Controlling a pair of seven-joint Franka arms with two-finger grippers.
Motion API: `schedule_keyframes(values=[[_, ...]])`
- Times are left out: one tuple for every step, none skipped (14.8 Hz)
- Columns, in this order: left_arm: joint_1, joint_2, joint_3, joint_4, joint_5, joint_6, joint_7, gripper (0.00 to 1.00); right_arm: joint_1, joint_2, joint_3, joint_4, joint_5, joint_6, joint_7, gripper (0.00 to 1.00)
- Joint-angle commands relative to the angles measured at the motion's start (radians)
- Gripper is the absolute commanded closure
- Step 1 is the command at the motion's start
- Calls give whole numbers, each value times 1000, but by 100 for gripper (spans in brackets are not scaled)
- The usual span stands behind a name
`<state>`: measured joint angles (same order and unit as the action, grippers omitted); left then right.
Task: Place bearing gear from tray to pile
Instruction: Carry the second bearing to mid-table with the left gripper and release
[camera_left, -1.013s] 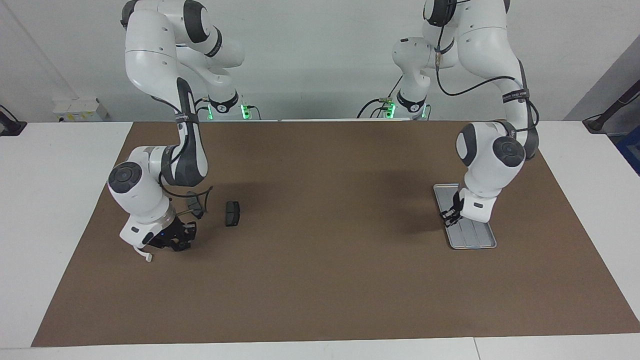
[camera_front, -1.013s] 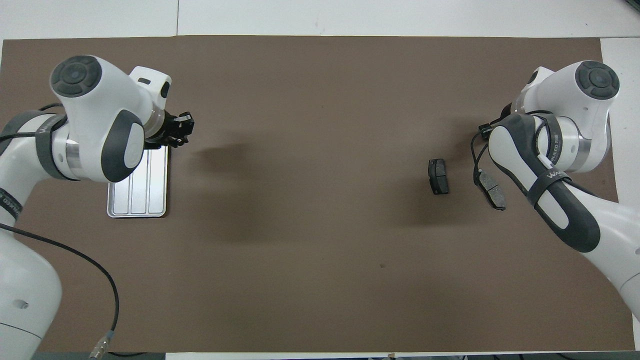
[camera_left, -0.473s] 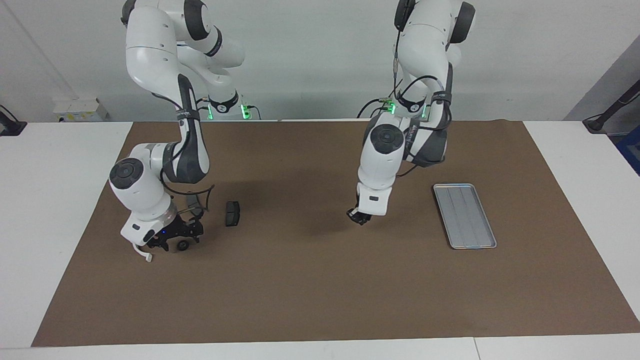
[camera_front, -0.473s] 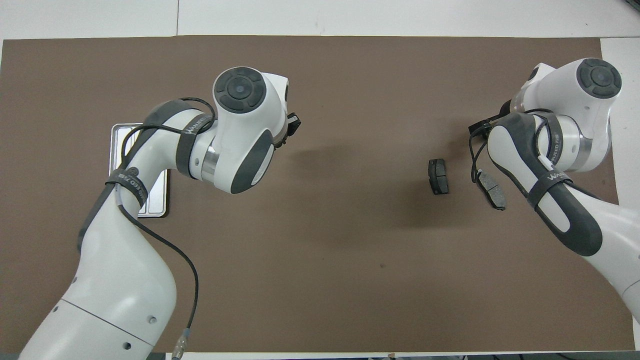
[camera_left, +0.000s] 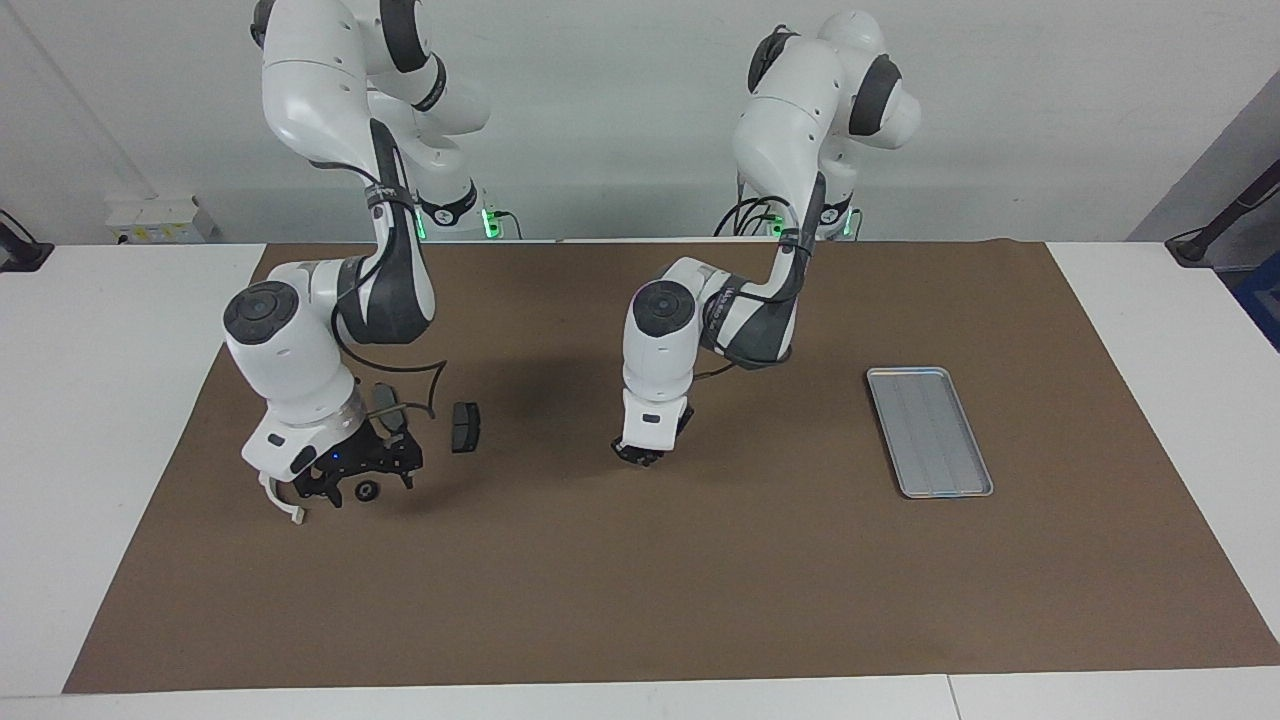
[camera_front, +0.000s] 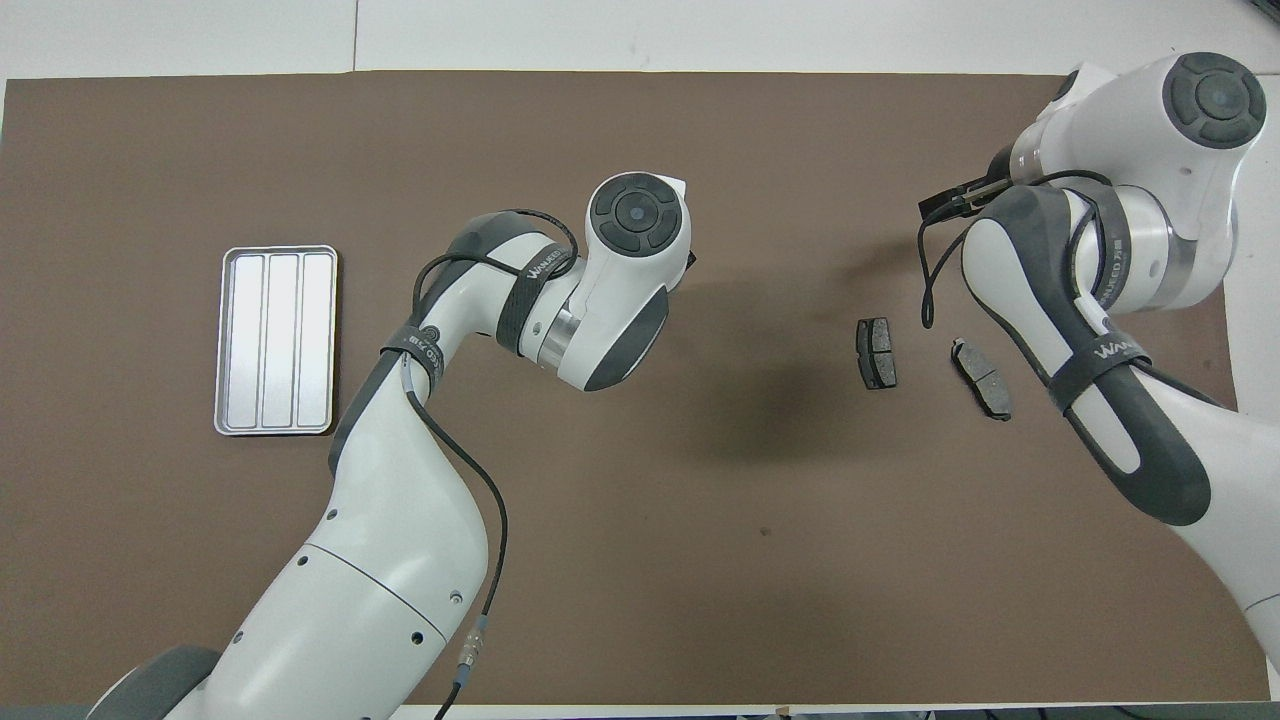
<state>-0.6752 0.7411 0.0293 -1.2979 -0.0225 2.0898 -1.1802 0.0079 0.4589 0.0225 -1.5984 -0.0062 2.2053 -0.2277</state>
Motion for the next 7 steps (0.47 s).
schedule_keyframes(values=[[-10, 18, 15, 20, -11, 4, -9, 100, -6, 20, 5, 25, -5, -15, 36, 0], [-10, 18, 15, 19, -11, 4, -10, 100, -6, 18, 7, 25, -6, -15, 44, 0], [-12, 18, 15, 14, -11, 9, -10, 100, -5, 18, 7, 25, -6, -15, 44, 0], [-14, 17, 15, -4, -11, 30, -10, 100, 1, 20, 7, 23, -6, -15, 44, 0], [-15, 17, 15, -20, -11, 54, -10, 100, 3, 20, 7, 23, -8, -15, 44, 0], [-15, 15, 17, -24, -10, 56, -10, 100, 3, 20, 7, 22, -9, -13, 44, 0], [-15, 15, 17, -21, -10, 47, -12, 88, 4, 20, 7, 22, -9, -12, 45, 0]])
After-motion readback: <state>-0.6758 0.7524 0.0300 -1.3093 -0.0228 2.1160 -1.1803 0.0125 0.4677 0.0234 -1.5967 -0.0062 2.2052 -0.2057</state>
